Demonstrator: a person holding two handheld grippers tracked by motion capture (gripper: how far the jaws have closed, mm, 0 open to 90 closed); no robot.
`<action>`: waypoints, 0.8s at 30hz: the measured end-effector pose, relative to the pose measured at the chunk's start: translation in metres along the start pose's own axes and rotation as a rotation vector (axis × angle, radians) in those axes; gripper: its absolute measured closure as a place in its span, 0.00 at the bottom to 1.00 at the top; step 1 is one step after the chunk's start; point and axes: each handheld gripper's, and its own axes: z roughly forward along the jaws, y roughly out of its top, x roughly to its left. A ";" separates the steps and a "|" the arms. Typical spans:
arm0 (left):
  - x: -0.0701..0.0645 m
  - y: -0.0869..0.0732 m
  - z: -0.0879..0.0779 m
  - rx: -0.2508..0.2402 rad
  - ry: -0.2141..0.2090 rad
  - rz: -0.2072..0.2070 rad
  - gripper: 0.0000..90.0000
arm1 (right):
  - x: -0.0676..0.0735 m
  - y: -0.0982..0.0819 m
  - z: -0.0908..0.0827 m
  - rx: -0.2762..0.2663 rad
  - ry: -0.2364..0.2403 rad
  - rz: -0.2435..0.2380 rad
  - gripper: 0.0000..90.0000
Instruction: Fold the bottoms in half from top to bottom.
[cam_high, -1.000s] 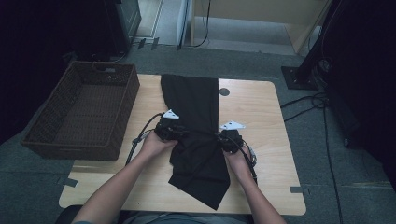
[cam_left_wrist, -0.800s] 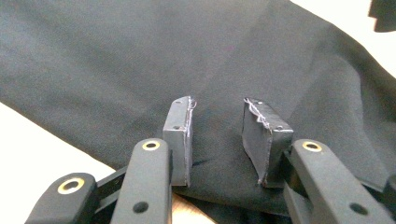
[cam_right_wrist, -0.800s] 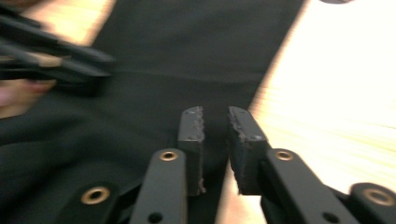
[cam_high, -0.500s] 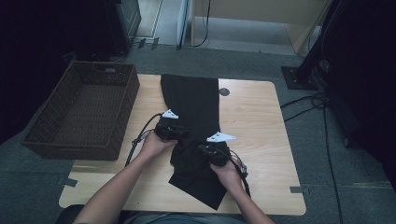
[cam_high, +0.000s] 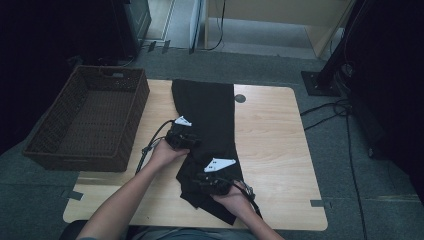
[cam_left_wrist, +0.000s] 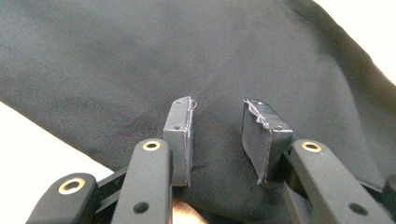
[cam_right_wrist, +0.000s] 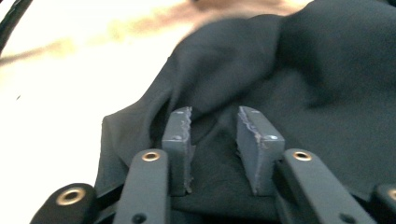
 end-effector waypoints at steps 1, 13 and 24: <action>0.001 0.000 -0.001 0.003 -0.001 -0.002 0.70 | 0.004 -0.003 -0.002 -0.004 -0.004 -0.016 0.72; 0.002 0.001 -0.002 0.008 0.039 -0.001 0.67 | 0.012 -0.010 -0.044 -0.034 0.004 -0.028 0.66; 0.003 0.001 -0.003 0.011 0.040 -0.006 0.66 | -0.038 -0.005 -0.045 -0.083 -0.263 0.120 0.47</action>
